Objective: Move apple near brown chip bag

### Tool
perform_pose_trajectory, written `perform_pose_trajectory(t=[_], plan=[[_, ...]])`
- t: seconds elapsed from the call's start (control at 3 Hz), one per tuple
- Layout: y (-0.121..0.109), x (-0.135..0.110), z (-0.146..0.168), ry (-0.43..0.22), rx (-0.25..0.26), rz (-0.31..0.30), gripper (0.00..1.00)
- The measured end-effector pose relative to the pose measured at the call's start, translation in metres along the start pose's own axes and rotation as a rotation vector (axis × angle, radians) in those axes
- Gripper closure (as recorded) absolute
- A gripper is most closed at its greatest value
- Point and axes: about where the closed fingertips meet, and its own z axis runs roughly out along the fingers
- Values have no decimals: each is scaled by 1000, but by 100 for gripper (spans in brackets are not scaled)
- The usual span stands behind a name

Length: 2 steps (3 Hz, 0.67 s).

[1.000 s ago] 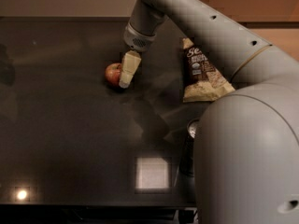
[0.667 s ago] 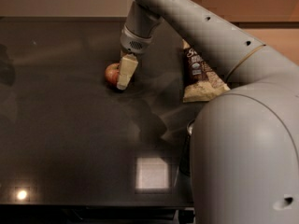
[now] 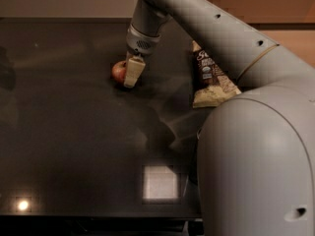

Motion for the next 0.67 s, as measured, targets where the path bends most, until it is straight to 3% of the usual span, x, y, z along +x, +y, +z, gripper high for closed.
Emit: perform_pose_trajectory(t=[0.33, 0.67], plan=[[-1, 20, -21, 40, 21, 37, 87], [-5, 60, -37, 97, 38, 110, 100]])
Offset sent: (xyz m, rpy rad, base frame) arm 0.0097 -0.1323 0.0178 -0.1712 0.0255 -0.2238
